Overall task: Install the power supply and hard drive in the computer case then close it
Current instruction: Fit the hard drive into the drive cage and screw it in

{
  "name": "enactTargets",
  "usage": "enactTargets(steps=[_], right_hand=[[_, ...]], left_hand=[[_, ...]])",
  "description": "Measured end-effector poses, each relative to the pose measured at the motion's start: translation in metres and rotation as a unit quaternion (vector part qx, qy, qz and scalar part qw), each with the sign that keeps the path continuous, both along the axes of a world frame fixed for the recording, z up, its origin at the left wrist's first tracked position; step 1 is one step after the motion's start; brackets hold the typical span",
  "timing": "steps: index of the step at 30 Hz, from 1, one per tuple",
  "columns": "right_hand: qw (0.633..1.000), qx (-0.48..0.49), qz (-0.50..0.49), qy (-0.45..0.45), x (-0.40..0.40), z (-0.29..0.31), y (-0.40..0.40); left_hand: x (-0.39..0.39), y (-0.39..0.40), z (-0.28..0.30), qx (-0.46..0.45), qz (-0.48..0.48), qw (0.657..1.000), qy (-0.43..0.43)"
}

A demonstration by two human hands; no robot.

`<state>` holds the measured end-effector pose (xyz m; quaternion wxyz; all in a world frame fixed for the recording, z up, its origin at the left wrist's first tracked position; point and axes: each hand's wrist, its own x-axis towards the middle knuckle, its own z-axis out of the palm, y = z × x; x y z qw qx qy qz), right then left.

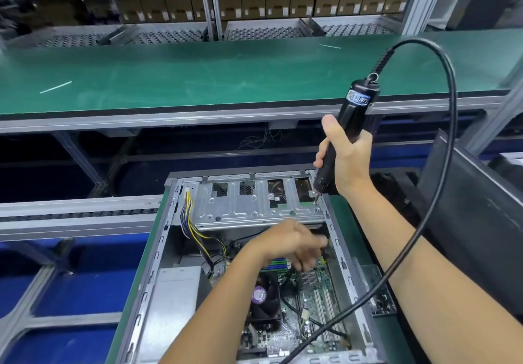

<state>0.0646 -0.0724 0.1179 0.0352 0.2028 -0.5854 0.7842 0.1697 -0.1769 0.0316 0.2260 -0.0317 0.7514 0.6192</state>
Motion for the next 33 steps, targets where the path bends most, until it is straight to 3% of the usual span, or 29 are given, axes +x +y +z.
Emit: enactTargets(steps=[2,7,9,11,14,16,33], right_hand=[[1.0,0.022,-0.002,0.008,0.001,-0.003,0.0],[0.999,0.04,-0.007,0.006,0.0,-0.012,-0.003],[0.999,0.044,-0.005,0.009,-0.001,-0.014,-0.004],[0.999,0.05,-0.008,0.015,-0.002,-0.018,-0.004],[0.998,0.056,-0.011,0.018,-0.005,-0.022,-0.003],[0.998,0.059,-0.01,0.019,-0.005,-0.024,-0.003],[0.996,0.084,0.011,0.039,-0.009,-0.03,0.0]], left_hand=[[0.001,0.008,-0.018,-0.059,-0.043,0.994,-0.076],[-0.005,0.017,-0.044,-0.021,0.099,0.983,-0.153],[-0.006,0.014,-0.048,0.069,0.185,0.965,-0.171],[-0.007,0.012,-0.049,0.213,0.256,0.928,-0.17],[-0.007,0.013,-0.049,0.389,0.304,0.859,-0.134],[-0.007,0.015,-0.05,0.44,0.313,0.834,-0.117],[-0.013,0.015,-0.057,0.44,0.35,0.82,-0.108]])
